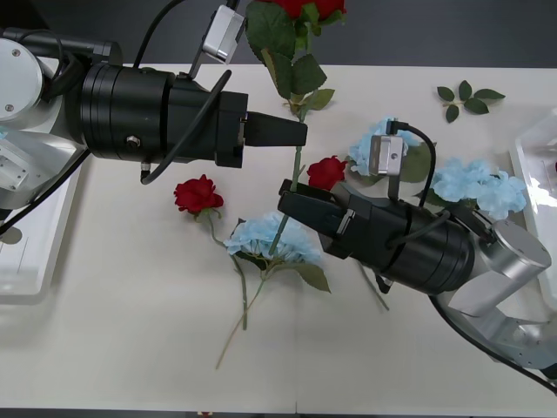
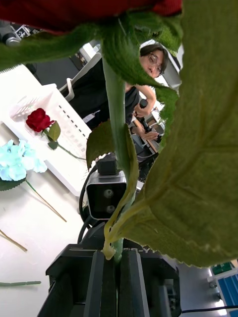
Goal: Put the red flowers into the right box and the blue flowers into the left box
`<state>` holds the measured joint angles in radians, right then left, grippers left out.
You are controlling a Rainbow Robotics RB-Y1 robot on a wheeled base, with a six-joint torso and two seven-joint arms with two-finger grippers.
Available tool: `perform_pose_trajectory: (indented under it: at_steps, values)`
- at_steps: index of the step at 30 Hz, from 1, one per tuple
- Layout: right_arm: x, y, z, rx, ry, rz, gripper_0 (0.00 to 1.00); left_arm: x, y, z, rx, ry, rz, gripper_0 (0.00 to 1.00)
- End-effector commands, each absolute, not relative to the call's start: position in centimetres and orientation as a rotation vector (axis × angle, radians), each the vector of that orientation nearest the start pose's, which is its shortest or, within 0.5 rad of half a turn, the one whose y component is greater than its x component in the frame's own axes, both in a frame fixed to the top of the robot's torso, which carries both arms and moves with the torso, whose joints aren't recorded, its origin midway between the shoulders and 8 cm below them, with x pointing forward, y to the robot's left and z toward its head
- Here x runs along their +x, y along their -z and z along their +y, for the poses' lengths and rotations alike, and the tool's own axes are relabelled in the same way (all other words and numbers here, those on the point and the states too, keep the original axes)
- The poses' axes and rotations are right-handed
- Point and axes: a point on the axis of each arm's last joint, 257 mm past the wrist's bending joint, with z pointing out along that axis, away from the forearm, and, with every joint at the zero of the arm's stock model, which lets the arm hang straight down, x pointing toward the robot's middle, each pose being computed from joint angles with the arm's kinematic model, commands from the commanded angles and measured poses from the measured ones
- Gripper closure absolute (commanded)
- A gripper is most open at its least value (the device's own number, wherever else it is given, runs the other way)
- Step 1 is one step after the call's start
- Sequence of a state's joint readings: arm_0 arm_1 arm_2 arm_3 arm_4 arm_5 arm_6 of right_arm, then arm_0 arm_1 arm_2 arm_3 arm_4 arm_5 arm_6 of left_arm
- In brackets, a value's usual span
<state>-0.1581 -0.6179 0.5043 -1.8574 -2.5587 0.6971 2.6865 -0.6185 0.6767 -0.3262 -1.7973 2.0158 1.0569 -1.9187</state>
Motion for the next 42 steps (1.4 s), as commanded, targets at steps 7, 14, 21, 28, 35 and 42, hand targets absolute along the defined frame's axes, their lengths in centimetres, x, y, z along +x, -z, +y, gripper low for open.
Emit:
perform_pose_trajectory:
  at_steps: [7, 14, 21, 28, 35, 42]
  values:
    - [33.5, 6.1, 3.0, -0.491, -1.72, 1.365, 0.91, 36.6, -0.6, -2.9, 1.037, 1.481, 1.665, 1.0]
    - [33.6, 6.1, 3.1, -0.481, -1.72, 1.367, 1.0, 36.6, -0.6, -2.9, 1.037, 1.481, 1.665, 1.0]
    - [33.8, 6.2, 3.0, -0.481, -1.711, 1.373, 1.0, 36.6, -0.6, -2.9, 1.037, 1.481, 1.665, 0.0]
    - [34.0, 6.4, 2.8, -0.484, -1.698, 1.383, 1.0, 36.6, -0.6, -2.9, 1.037, 1.481, 1.665, 0.0]
    - [34.5, 6.7, 2.1, -0.486, -1.673, 1.404, 1.0, 36.6, -0.6, -2.9, 1.037, 1.481, 1.665, 0.0]
    - [36.2, 7.8, -1.0, -0.496, -1.581, 1.481, 1.0, 36.6, -0.6, -2.9, 1.037, 1.481, 1.665, 0.0]
